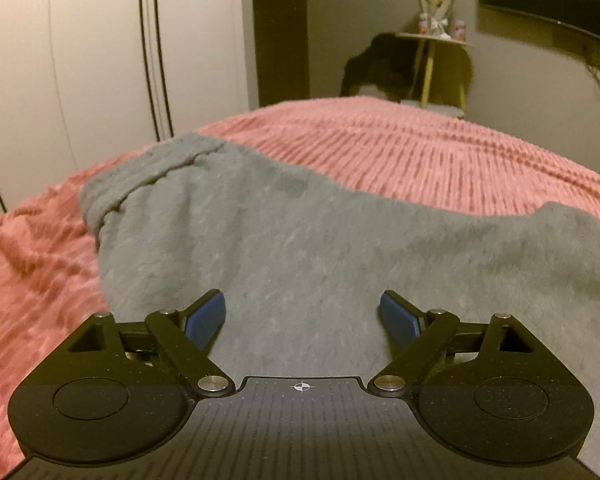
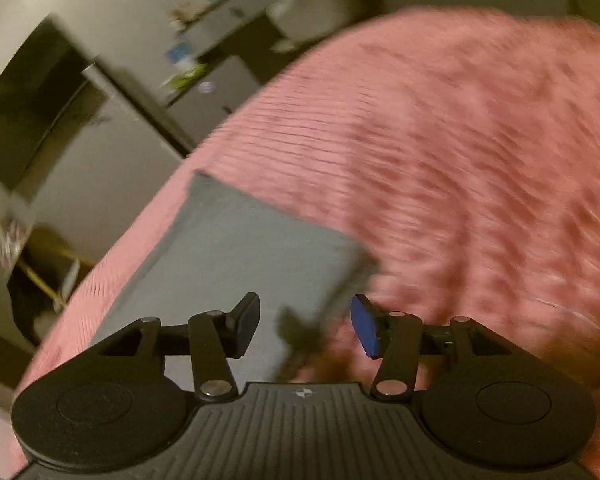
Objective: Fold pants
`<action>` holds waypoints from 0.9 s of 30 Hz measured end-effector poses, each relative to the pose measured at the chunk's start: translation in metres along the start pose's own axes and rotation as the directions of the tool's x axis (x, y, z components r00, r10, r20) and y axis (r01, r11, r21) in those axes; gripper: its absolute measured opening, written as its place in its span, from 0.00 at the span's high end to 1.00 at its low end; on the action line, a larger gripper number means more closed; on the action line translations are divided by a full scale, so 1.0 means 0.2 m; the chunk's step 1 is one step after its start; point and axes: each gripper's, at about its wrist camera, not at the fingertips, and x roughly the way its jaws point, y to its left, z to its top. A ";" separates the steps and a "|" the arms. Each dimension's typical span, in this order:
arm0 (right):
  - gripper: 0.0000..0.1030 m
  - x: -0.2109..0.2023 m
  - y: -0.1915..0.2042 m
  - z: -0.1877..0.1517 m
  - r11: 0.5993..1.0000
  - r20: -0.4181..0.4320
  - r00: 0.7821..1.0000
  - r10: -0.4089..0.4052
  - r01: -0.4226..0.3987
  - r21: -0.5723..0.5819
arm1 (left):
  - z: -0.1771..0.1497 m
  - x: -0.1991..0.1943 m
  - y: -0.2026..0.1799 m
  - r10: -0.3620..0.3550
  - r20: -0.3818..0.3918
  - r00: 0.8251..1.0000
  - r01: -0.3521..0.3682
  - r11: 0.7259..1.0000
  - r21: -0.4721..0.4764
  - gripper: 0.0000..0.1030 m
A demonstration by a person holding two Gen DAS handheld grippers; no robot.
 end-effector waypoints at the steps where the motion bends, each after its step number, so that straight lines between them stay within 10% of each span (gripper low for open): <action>1: 0.51 0.02 -0.02 0.00 0.999 -0.003 0.999 0.037 -0.037 0.025 | 0.00 -0.01 0.00 -0.003 -0.008 1.000 0.003 1.000 -0.002 0.13; 6: 0.52 0.13 -0.14 0.04 0.980 -0.003 0.989 0.146 -0.144 0.137 | -0.02 -0.14 0.03 -0.033 -0.048 0.998 0.032 0.999 -0.029 0.12; 9: 0.91 0.15 -0.19 0.05 0.973 0.015 0.984 0.175 -0.175 0.149 | -0.01 -0.19 0.06 -0.054 -0.065 0.996 0.049 0.996 -0.070 0.12; 17: 0.69 0.13 -0.28 0.05 0.954 0.034 0.964 0.262 -0.264 0.144 | -0.03 -0.25 0.01 -0.112 -0.075 0.991 0.109 0.993 -0.045 0.12; 23: 0.91 0.10 -0.17 0.14 0.981 0.029 0.986 0.166 -0.168 0.101 | -0.04 -0.26 -0.02 -0.156 -0.068 0.985 0.157 0.988 -0.001 0.12; 27: 0.91 -0.05 0.22 0.12 0.973 0.120 0.981 0.150 -0.126 -0.193 | -0.06 -0.26 -0.05 -0.198 -0.065 0.978 0.200 0.979 0.036 0.12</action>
